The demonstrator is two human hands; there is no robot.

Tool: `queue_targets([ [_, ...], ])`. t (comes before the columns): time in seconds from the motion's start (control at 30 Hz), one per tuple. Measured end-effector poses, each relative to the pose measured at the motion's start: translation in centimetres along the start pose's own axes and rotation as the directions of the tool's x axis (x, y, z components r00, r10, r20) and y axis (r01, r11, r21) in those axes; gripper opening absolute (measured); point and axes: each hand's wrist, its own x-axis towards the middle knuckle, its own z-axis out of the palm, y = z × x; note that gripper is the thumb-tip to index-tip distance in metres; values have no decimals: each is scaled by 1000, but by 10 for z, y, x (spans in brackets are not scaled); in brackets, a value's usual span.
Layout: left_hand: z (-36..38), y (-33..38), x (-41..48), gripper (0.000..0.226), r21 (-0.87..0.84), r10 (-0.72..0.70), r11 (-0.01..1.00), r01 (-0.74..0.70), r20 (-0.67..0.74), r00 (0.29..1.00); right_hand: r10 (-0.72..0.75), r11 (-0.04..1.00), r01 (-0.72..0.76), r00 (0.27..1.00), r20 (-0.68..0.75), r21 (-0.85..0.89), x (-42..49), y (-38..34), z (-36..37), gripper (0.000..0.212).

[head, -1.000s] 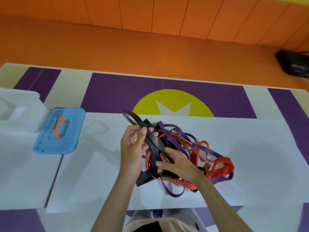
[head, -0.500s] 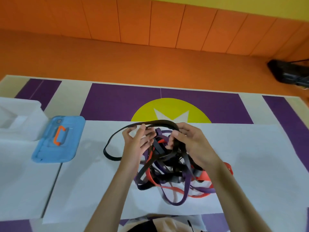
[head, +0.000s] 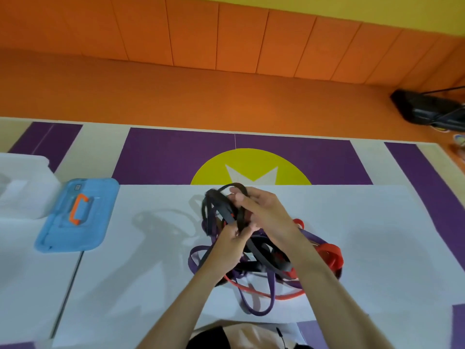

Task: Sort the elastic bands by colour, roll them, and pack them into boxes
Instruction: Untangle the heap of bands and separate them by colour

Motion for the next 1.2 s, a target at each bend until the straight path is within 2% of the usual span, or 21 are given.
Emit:
queue_targets([
  [0.07, -7, 5, -3, 26, -112, 13, 994, -16, -26, 1000, -38, 961, 13, 996, -86, -277, -1, 12, -15, 24],
  [0.13, -19, 10, -4, 35, -224, -5, 974, -21, -116, 993, -50, 897, -6, 992, -115, -442, -8, 31, -38, 31],
  [0.23, -38, 19, -5, 41, -369, -27, 927, -65, -240, 970, 114, 872, -64, 991, 74, -484, -25, 71, -62, 44],
  [0.33, -56, 33, -5, 36, -504, -17, 847, -171, -347, 938, 280, 782, -110, 941, 188, -614, -32, 113, -69, 52],
  [0.4, -71, 41, -6, 35, -586, -28, 778, -227, -393, 919, 292, 710, -92, 941, 173, -698, -34, 136, -71, 44],
  [0.47, -85, 47, -9, 35, -637, -37, 725, -261, -415, 909, 246, 699, -91, 962, 119, -710, -36, 152, -74, 26],
  [0.53, -96, 49, -14, 34, -630, -45, 727, -275, -442, 896, 198, 718, -93, 977, 75, -690, -39, 158, -77, 11],
  [0.6, -101, 47, -19, 32, -591, -52, 756, -282, -484, 873, 165, 724, -74, 984, 69, -686, -39, 156, -78, 9],
  [0.7, -110, 45, -24, 30, -519, -40, 795, -315, -562, 826, 97, 799, -54, 994, 40, -598, -36, 143, -76, 8],
  [0.8, -129, 47, -26, 29, -486, -32, 805, -341, -609, 792, 76, 943, -86, 996, -42, -321, -33, 115, -70, 5],
  [0.87, -138, 46, -26, 26, -455, -39, 835, -309, -609, 792, 44, 988, -55, 996, -82, -141, -31, 93, -63, 10],
  [0.93, -140, 44, -24, 23, -436, -54, 861, -263, -592, 804, 19, 1000, -20, 995, -96, -10, -26, 72, -57, 22],
  [1.07, -135, 40, -23, 21, -418, -73, 881, -221, -582, 810, 15, 992, -4, 996, -90, 128, -17, 42, -42, 9],
  [1.2, -138, 42, -26, 25, -401, -38, 878, -261, -603, 797, 3, 958, 31, 993, -121, 284, -9, 30, -32, 9],
])
